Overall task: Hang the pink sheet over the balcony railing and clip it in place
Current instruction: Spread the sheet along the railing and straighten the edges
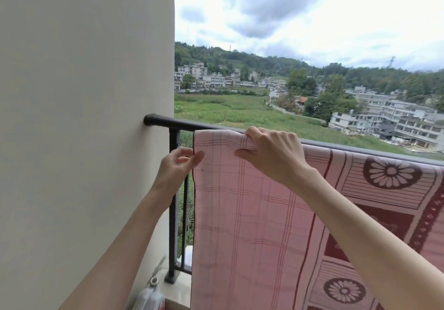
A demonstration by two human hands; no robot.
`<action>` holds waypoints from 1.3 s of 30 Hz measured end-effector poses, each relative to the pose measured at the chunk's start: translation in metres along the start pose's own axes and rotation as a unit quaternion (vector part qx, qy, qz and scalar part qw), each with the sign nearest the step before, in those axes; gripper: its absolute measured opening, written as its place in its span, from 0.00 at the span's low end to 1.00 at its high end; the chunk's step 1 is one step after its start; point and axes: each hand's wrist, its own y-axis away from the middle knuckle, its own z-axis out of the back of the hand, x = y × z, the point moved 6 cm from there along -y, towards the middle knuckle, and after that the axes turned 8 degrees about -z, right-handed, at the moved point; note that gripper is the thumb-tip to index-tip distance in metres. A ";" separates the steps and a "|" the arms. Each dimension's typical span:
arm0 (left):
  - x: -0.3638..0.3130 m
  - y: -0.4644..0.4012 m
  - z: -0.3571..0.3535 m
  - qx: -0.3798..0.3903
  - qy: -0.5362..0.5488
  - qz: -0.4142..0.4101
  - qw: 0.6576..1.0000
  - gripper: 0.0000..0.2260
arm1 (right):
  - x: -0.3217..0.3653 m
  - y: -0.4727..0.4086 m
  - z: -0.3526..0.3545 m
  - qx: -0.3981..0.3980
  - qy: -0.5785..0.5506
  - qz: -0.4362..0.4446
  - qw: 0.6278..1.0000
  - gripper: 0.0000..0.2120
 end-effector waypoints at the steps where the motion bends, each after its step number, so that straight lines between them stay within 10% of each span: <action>1: -0.004 -0.005 -0.004 0.016 0.021 0.008 1.000 0.25 | 0.001 0.000 0.000 -0.006 0.001 0.001 1.000 0.22; 11: -0.023 -0.028 -0.010 -0.098 0.119 -0.067 0.986 0.05 | 0.006 0.013 0.000 -0.080 0.000 -0.015 0.997 0.19; 18: -0.025 -0.009 -0.006 -0.139 0.027 -0.092 0.986 0.06 | 0.004 0.038 -0.006 -0.096 -0.029 0.005 0.995 0.25; 22: -0.047 0.050 -0.020 -0.162 -0.205 -0.207 0.943 0.11 | -0.003 0.076 -0.007 -0.076 -0.068 0.033 0.994 0.26; 30: -0.053 0.161 -0.179 0.100 -0.378 -0.304 0.869 0.24 | -0.109 0.223 0.019 0.027 -0.074 -0.123 0.989 0.28; 39: -0.025 0.358 -0.426 0.360 -0.303 -0.245 0.848 0.24 | -0.285 0.518 0.127 0.125 -0.003 -0.411 0.903 0.31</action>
